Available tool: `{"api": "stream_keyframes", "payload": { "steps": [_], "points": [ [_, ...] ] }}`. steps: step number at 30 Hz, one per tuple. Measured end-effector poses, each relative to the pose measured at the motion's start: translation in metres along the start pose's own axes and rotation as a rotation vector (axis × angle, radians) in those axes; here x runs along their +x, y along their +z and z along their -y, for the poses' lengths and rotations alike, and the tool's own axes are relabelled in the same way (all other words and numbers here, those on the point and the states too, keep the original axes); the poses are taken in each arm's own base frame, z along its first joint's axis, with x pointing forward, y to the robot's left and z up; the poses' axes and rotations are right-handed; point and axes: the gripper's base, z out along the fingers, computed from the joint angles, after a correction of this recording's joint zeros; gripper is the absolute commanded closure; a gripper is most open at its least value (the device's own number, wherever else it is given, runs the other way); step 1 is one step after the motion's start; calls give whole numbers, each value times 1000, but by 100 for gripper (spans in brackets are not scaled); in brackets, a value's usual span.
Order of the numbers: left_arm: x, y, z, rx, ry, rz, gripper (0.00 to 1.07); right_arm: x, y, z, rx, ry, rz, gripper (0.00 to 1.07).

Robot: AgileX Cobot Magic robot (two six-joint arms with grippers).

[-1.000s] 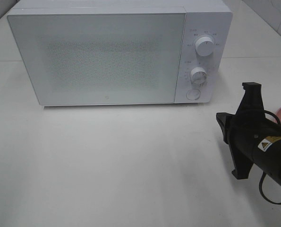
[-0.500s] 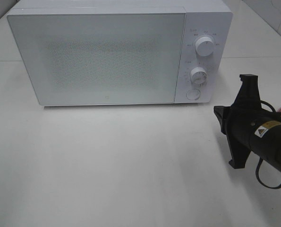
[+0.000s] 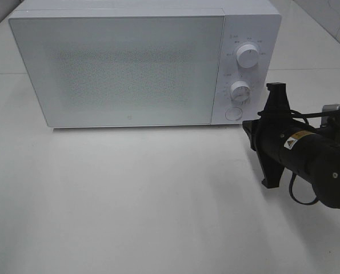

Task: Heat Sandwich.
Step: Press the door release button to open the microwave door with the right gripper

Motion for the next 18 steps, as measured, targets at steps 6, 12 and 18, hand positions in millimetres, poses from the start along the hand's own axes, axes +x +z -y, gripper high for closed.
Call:
{"api": "stream_keyframes", "payload": {
  "steps": [6,12,18],
  "points": [
    [0,0,0,0,0,0,9,7,20,1,25,13,-8,107],
    [0,0,0,0,0,0,9,5,40,1,37,26,3,107],
    [0,0,0,0,0,0,9,-1,52,-2,38,31,15,107]
  ]
}}
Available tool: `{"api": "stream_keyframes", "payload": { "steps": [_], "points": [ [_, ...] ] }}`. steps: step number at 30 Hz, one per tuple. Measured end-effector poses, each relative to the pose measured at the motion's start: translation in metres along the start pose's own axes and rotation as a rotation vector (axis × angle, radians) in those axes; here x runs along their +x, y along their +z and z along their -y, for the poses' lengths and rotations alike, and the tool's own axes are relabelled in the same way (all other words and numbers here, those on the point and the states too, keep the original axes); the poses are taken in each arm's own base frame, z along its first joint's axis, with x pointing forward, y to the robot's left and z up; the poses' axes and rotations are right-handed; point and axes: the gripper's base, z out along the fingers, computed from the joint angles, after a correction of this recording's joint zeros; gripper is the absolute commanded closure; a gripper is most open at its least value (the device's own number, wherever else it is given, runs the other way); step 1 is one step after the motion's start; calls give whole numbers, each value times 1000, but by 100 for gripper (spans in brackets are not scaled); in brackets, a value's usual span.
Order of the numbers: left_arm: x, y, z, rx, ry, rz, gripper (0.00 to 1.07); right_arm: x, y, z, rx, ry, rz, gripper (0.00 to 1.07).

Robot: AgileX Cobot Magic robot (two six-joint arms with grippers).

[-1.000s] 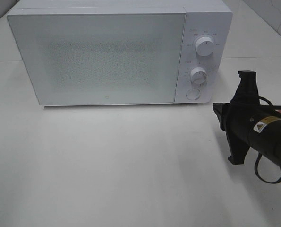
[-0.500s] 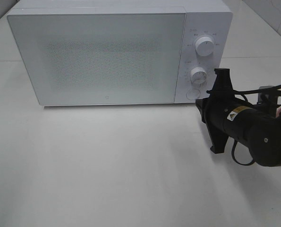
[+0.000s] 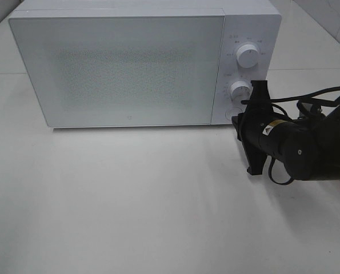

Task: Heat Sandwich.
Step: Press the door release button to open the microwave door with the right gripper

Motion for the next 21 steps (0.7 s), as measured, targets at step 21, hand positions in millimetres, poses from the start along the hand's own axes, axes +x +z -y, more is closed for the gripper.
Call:
{"api": "stream_keyframes", "payload": {
  "steps": [21],
  "points": [
    [0,0,0,0,0,0,9,-9,34,-8,25,1,5,107]
  ]
}}
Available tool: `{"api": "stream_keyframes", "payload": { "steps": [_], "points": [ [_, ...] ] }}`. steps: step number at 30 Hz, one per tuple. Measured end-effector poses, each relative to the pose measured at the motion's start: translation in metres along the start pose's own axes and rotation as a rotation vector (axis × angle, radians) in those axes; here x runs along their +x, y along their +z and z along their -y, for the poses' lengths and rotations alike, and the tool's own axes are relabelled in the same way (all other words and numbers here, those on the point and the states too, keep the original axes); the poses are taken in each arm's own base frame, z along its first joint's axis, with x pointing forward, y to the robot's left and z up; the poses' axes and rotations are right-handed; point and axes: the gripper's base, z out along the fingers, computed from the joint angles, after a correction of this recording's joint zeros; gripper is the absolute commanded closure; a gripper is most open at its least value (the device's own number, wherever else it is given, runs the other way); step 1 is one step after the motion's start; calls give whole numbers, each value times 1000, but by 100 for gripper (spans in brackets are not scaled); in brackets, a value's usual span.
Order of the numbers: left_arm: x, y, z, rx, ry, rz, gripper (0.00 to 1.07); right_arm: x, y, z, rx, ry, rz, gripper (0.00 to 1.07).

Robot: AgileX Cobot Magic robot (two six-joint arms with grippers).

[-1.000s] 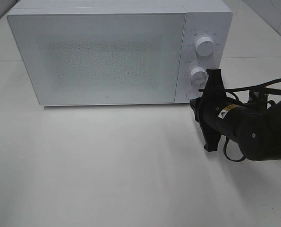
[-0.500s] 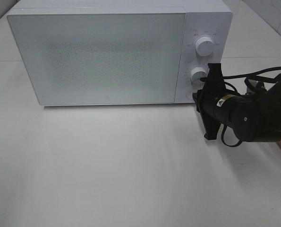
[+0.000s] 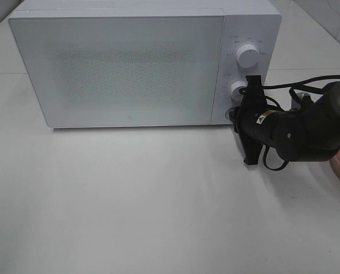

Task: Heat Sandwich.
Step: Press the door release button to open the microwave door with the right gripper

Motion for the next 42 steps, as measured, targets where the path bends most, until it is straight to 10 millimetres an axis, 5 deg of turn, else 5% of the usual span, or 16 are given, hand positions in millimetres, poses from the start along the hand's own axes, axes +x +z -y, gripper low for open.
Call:
{"api": "stream_keyframes", "payload": {
  "steps": [16,42],
  "points": [
    [0,0,0,0,0,0,9,4,17,4,-58,-1,8,107],
    [0,0,0,0,0,0,9,5,17,5,-64,10,11,107]
  ]
}}
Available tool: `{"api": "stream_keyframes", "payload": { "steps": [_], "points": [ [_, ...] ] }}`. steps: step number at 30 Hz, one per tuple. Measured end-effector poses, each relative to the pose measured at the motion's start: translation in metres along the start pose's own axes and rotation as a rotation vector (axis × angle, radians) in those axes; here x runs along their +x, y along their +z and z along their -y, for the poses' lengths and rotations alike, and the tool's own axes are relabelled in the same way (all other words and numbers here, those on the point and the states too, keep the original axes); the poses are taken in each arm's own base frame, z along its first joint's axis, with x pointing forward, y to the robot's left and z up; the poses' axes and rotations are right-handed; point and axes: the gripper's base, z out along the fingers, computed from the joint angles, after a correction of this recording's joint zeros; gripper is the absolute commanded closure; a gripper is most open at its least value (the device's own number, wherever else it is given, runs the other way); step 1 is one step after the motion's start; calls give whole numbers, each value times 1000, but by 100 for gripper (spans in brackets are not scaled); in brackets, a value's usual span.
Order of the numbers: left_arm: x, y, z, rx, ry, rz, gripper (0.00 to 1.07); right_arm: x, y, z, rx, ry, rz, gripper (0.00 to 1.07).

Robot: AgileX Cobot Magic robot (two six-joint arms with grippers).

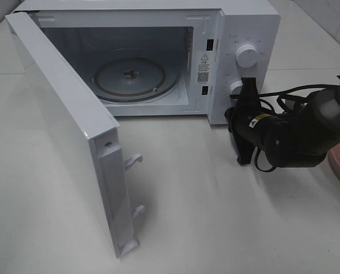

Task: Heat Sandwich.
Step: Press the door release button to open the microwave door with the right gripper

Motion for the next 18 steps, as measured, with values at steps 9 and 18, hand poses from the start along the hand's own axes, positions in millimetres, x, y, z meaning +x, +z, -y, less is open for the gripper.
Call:
{"api": "stream_keyframes", "payload": {
  "steps": [9,18],
  "points": [
    [0,0,0,0,0,0,9,1,-1,-1,11,6,-5,107],
    [0,0,0,0,0,0,9,-2,-8,-6,41,-13,-28,107]
  ]
}}
